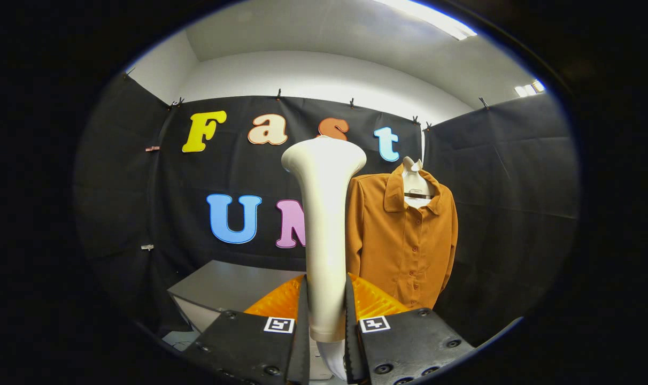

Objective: Iron the clothes twice with a garment steamer, once on the left side and once on the right side.

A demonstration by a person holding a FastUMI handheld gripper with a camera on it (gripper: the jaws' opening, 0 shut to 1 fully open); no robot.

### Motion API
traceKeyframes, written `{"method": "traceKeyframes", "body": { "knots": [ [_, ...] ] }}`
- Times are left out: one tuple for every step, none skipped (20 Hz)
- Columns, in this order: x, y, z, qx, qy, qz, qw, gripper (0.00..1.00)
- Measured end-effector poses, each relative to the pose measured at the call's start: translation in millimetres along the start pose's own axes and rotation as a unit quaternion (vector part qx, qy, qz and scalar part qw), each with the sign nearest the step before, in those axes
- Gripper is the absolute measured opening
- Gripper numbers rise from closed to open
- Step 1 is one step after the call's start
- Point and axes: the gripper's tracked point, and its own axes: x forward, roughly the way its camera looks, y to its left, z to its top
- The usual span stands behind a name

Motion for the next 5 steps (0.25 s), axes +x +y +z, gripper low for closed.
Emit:
{"method": "traceKeyframes", "body": {
  "knots": [
    [-0.4, 0.0, 0.0, 0.000, 0.000, 0.000, 1.000, 0.30],
    [-0.3, -0.5, -1.1, 0.000, 0.001, -0.001, 1.000, 0.30],
    [-0.1, -0.3, -1.9, 0.000, 0.002, 0.000, 1.000, 0.30],
    [-0.2, 0.1, -2.7, 0.001, 0.003, 0.000, 1.000, 0.30],
    [-0.5, 0.0, -3.3, 0.001, 0.004, 0.000, 1.000, 0.30]
  ]
}}
